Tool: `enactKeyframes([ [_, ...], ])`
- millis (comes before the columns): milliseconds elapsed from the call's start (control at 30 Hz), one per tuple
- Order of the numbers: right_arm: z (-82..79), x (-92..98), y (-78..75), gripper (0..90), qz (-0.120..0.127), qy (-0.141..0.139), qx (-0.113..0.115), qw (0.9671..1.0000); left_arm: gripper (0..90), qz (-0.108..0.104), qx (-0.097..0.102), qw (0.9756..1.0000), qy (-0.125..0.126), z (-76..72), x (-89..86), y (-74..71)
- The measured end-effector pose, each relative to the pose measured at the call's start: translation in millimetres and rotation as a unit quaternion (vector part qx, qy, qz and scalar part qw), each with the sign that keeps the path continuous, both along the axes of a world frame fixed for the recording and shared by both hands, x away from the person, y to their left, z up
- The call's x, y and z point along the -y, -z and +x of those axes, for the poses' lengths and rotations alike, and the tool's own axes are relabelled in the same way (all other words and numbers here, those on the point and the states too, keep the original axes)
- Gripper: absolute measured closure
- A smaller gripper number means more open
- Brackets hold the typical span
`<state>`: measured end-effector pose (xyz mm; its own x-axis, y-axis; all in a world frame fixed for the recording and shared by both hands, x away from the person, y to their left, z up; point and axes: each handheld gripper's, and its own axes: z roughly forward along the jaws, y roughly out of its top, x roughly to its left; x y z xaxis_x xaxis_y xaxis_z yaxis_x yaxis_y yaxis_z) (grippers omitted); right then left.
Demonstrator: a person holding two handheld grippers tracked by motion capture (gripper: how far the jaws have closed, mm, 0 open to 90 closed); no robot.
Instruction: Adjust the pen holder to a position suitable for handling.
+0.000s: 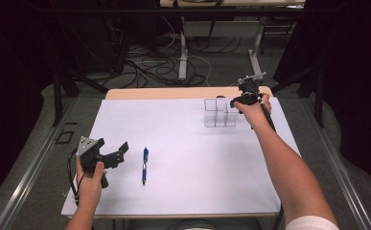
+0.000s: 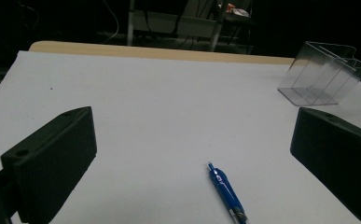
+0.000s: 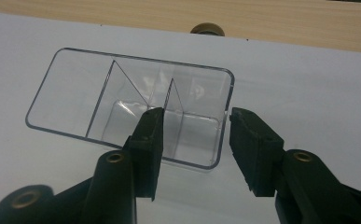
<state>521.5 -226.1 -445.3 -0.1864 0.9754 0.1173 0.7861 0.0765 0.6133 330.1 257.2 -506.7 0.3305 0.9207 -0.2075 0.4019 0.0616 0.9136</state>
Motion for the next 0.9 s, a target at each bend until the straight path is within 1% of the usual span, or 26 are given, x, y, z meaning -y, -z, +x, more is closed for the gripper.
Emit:
enactKeyframes([
  [67, 3.6, -0.7, 3.1, 56.8, -0.006, 0.004, -0.002, 1.0, 0.2, -0.001, -0.001, 1.0, -0.001, -0.3, 0.6, -0.1],
  [100, 5.1, -0.5, 4.1, 57.6, -0.005, 0.005, -0.006, 1.0, 0.2, 0.0, -0.001, 1.0, 0.0, -0.2, 0.6, -0.2],
  [167, 6.4, 0.1, 5.1, 58.7, -0.005, 0.006, -0.005, 1.0, 0.2, 0.001, -0.001, 1.0, -0.001, 0.2, 0.3, -0.1],
  [233, 10.6, 2.8, 8.5, 60.1, -0.006, 0.016, -0.006, 0.9998, 0.2, 0.001, 0.0, 1.0, -0.002, 0.2, -0.2, 0.0],
  [367, 15.4, 6.8, 14.5, 62.5, -0.003, 0.027, -0.018, 0.9995, 0.2, -0.002, -0.001, 1.0, -0.003, 0.6, -0.6, 0.4],
  [433, 16.4, 7.1, 15.9, 63.2, -0.003, 0.03, -0.019, 0.9994, 0.2, 0.0, -0.002, 1.0, -0.002, 0.8, -0.5, 0.5],
  [467, 18.3, 7.8, 18.0, 65.8, -0.001, 0.031, -0.021, 0.9993, 0.2, 0.0, -0.003, 1.0, -0.002, 1.0, -0.2, 0.5],
  [533, 19.0, 7.8, 18.7, 66.9, 0.0, 0.032, -0.022, 0.9992, 0.2, 0.001, -0.002, 1.0, -0.002, 1.1, 0.2, 0.7],
  [567, 20.6, 7.5, 21.1, 69.7, -0.001, 0.035, -0.021, 0.9992, 0.2, 0.001, -0.003, 1.0, -0.002, 0.9, 0.2, 0.7],
  [700, 23.9, 5.6, 25.5, 74.6, -0.008, 0.038, -0.028, 0.9989, 0.2, 0.001, -0.002, 1.0, -0.002, 0.7, -0.1, 0.7],
  [767, 24.8, 5.2, 26.3, 75.8, -0.007, 0.036, -0.029, 0.9989, 0.2, 0.0, -0.004, 1.0, -0.001, 0.9, -0.3, 1.0],
  [833, 25.9, 3.6, 27.2, 77.2, -0.016, 0.036, -0.03, 0.9987, 0.2, -0.001, -0.005, 1.0, -0.001, 1.0, 0.1, 1.1],
  [900, 26.8, 1.7, 28.3, 78.4, -0.03, 0.033, -0.024, 0.9987, 0.2, 0.0, -0.004, 1.0, 0.001, 1.1, 0.5, 1.1],
])
